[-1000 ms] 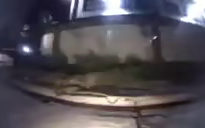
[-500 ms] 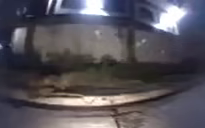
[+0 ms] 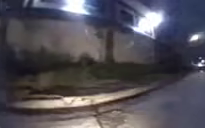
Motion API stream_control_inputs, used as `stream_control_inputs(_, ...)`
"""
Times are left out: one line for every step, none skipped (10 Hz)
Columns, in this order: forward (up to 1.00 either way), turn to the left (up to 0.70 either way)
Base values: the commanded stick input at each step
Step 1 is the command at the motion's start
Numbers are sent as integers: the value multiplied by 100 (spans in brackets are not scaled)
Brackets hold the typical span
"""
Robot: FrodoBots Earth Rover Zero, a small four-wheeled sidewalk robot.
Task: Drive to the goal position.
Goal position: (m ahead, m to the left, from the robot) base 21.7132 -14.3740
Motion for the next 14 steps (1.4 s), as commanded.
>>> stream_control_inputs(0, -50)
stream_control_inputs(0, -50)
stream_control_inputs(0, -50)
stream_control_inputs(0, -50)
stream_control_inputs(0, -50)
stream_control_inputs(0, -50)
stream_control_inputs(0, -1)
stream_control_inputs(0, 0)
stream_control_inputs(0, 0)
stream_control_inputs(0, 0)
stream_control_inputs(0, 0)
stream_control_inputs(0, 0)
stream_control_inputs(0, 0)
stream_control_inputs(0, 0)
